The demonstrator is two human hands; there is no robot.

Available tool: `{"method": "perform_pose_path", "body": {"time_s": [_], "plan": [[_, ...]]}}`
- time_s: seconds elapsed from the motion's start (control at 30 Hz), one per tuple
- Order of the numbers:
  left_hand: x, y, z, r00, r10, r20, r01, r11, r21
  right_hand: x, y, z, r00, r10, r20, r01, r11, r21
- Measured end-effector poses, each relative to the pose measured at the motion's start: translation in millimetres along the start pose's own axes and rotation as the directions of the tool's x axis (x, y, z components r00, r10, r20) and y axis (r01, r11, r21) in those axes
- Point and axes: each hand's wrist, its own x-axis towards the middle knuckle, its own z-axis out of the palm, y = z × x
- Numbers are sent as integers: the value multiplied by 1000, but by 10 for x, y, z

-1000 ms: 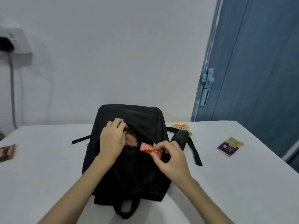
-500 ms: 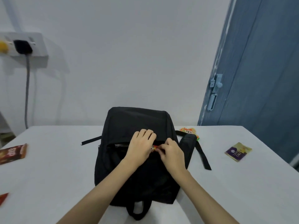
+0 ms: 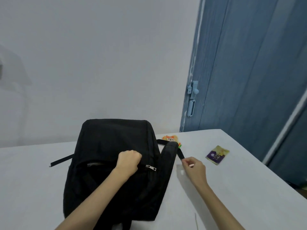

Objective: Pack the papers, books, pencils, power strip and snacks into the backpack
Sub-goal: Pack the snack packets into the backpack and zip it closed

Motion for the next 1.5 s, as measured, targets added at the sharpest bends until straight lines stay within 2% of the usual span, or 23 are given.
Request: {"method": "perform_pose_path", "body": {"time_s": [0.07,0.13,0.2,0.27,0.37,0.43,0.47,0.53,0.6,0.67,0.73,0.8,0.9,0.97,1.03,1.13,1.2,1.23,1.33,1.4,1.5], "plan": [[75,-43,-99,965,-15,262,62,984,-170,83,141,-158,995,49,-85,-49,999,-2],[132,-92,-175,936,23,351,106,934,-342,202,273,-312,974,91,-209,-105,993,-58],[173,-80,-185,958,25,286,90,920,-382,347,361,-479,936,149,-319,-213,961,-176],[163,-40,-169,985,-6,170,57,953,-296,502,396,-608,931,164,-325,-264,919,-293],[138,10,-110,986,-46,161,92,952,-290,722,467,-686,975,182,-126,-220,857,-465],[125,53,-102,995,-62,84,87,939,-332,815,510,-669,971,238,1,-197,808,-556],[115,81,-97,998,-66,23,70,935,-348,829,523,-648,967,253,37,-182,783,-595],[69,139,-76,994,-74,-84,39,933,-358,818,547,-616,976,219,19,-159,763,-627],[-11,122,-39,976,-97,-196,28,944,-329,797,566,-593,994,99,-39,-104,804,-586],[-112,13,-31,963,-124,-238,54,959,-280,796,578,-575,998,21,-63,-47,895,-443],[-227,-151,-47,981,-122,-148,88,972,-219,826,526,-578,991,90,-95,-108,975,-197],[-311,-311,-54,992,-80,-95,55,970,-235,859,417,-613,962,256,-99,-257,966,1],[-356,-480,-3,985,13,-172,-39,988,-150,962,335,-648,871,488,55,-481,825,296],[-355,-485,-5,968,88,-234,-104,993,-57,966,285,-653,799,559,222,-597,690,410],[-365,-499,-59,971,104,-217,-109,994,-12,970,277,-583,760,516,394,-650,602,465],[-414,-570,-46,971,92,-222,-82,995,53,842,75,-511,718,334,611,-692,445,569],[-451,-636,-23,958,74,-276,-65,997,39,771,-70,-427,705,232,670,-704,342,623],[-465,-652,-25,947,63,-316,-62,998,12,736,-151,-384,703,197,683,-703,332,628],[-464,-661,-83,906,37,-423,-75,995,-72,619,-411,-293,704,186,685,-679,457,574],[-456,-665,-141,901,-6,-434,-66,986,-150,483,-590,-243,695,128,707,-646,542,537],[-400,-657,-224,909,-96,-406,-21,962,-274,222,-852,-185,609,-41,792,-573,668,475]]}}
